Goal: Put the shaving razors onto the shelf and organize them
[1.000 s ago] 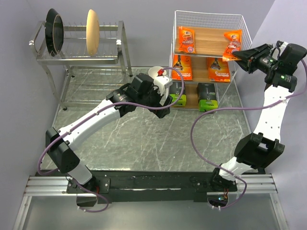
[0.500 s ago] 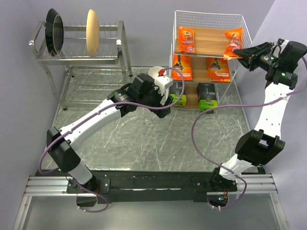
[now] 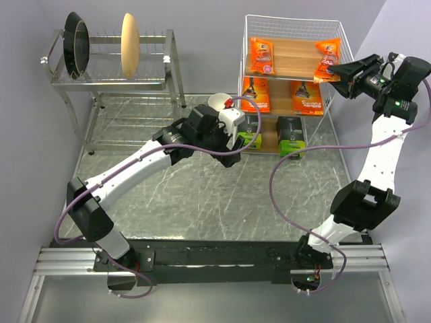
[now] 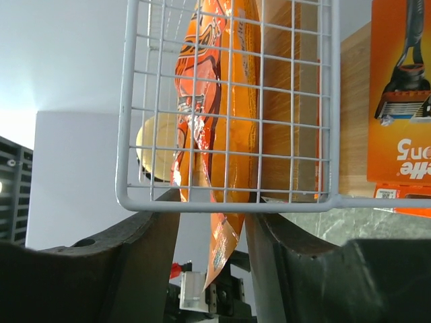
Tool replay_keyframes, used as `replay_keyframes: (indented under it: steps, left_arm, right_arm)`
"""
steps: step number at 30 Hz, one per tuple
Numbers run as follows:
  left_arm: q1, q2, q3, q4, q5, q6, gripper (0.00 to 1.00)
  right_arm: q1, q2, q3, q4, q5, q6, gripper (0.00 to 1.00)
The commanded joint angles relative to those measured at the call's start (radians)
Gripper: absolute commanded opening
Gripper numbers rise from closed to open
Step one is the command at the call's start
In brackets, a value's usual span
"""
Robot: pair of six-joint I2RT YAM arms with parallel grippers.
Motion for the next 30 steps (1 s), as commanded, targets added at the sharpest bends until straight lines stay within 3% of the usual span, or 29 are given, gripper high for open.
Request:
replay_keyframes:
  steps: [1,13,15,17,18,23,26,27,28,30]
  left_arm:
    - [-0.006,-0.005,0.007,0.028,0.003,-0.006,0.99]
    - [-0.006,-0.029,-0.019,0.037,-0.006,-0.007,0.99]
    - [-0.004,-0.040,-0.025,0.041,-0.019,-0.004,1.00]
    - [-0.004,-0.046,-0.028,0.044,-0.057,-0.001,1.00]
    - [-0.004,-0.052,-0.028,0.050,-0.078,-0.006,1.00]
    - [0.000,-0.071,-0.014,0.082,-0.147,0.016,0.99]
    - [0.003,-0.088,-0.010,0.099,-0.182,0.039,0.99]
    - [0.007,-0.101,-0.008,0.102,-0.196,0.051,1.00]
    - [0.010,-0.111,-0.011,0.105,-0.209,0.054,0.99]
    - [0.033,-0.143,-0.028,0.108,-0.223,0.048,0.99]
  right_arm:
    - [-0.006,-0.046,-0.014,0.024,-0.042,-0.019,0.51]
    - [-0.028,-0.118,-0.116,-0.029,-0.040,-0.096,0.52]
    - [-0.029,-0.147,-0.164,0.021,-0.089,-0.107,0.60]
    - [-0.029,-0.187,-0.237,0.151,-0.141,-0.117,0.91]
    - [-0.029,-0.201,-0.256,0.191,-0.188,-0.125,1.00]
    - [-0.032,-0.326,-0.326,0.130,-0.224,-0.217,1.00]
    - [-0.032,-0.424,-0.408,-0.023,-0.195,-0.393,1.00]
    - [-0.031,-0.454,-0.432,-0.101,-0.142,-0.588,1.00]
    - [-0.017,-0.515,-0.452,-0.223,0.003,-0.678,1.00]
    - [0.027,-0.572,-0.533,-0.287,0.165,-0.840,1.00]
